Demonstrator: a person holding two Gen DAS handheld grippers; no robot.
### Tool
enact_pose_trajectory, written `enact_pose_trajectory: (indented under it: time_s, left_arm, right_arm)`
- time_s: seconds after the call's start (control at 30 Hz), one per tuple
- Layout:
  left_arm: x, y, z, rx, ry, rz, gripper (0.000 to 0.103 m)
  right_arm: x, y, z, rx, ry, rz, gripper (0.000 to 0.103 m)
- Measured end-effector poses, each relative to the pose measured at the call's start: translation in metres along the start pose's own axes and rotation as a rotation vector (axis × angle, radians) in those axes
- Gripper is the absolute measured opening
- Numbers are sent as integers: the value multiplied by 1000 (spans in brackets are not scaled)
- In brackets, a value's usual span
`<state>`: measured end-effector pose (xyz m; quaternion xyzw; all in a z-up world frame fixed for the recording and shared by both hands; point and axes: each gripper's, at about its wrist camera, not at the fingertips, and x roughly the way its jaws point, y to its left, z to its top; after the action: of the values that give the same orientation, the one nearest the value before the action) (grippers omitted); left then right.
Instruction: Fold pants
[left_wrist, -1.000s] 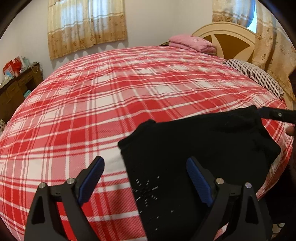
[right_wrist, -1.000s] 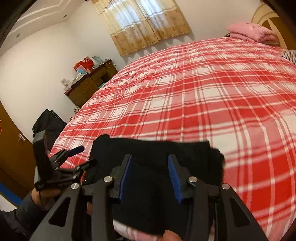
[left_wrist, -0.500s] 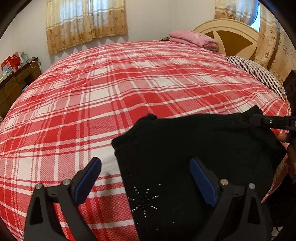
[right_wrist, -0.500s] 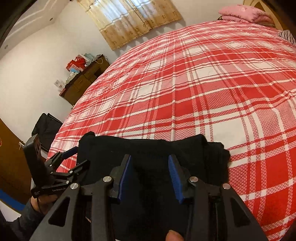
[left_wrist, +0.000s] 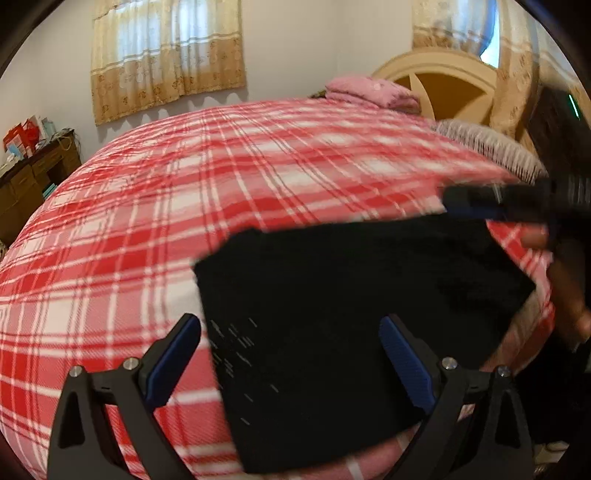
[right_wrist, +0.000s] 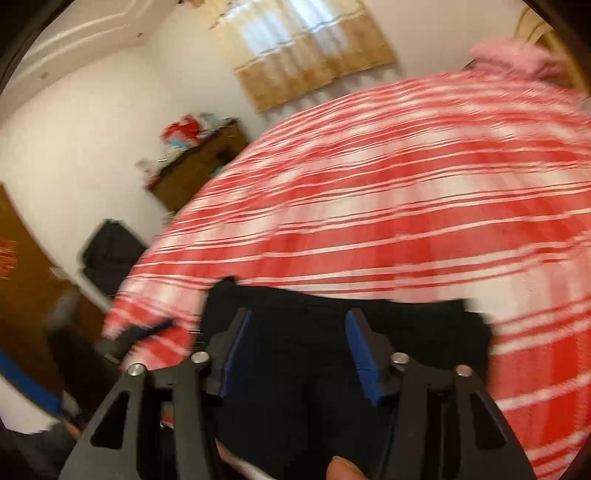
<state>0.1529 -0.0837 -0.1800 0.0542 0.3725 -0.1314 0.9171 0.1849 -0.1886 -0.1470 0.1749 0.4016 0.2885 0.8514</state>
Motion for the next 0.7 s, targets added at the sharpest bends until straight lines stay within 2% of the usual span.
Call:
enact_pose_trajectory:
  time_s: [0.07, 0.13, 0.17, 0.23, 0.3, 0.37, 0.43, 0.53, 0.6, 0.7]
  left_arm:
    - [9, -8, -7, 21, 31, -15, 100]
    - [13, -11, -10, 28, 31, -10, 102]
    - [15, -12, -10, 33, 32, -11, 103]
    - [20, -12, -12, 36, 46, -9, 103]
    - [18, -11, -14, 26, 35, -17, 103]
    - [12, -10, -13, 18, 26, -23, 103]
    - [-1, -3, -9, -1, -18, -22, 103]
    - [-16, 11, 6, -27, -91, 20, 103]
    - [-12, 18, 16, -31, -82, 38, 103]
    - [4, 16, 23, -16, -51, 41, 103]
  right_arm:
    - [23, -1, 3, 41, 79, 76, 55]
    - [48, -9, 2, 79, 156, 57, 55]
    - [56, -15, 0, 97, 177, 25, 55]
    - [60, -25, -1, 132, 154, 42, 55]
    - [53, -25, -1, 132, 138, 42, 55]
    - [36, -20, -4, 106, 105, -3, 55]
    - [14, -15, -13, 78, 80, -32, 55]
    - [-22, -13, -32, 54, 62, -52, 55]
    - [-36, -11, -52, 30, 73, -106, 55]
    - [-42, -24, -73, 63, 109, -119, 54]
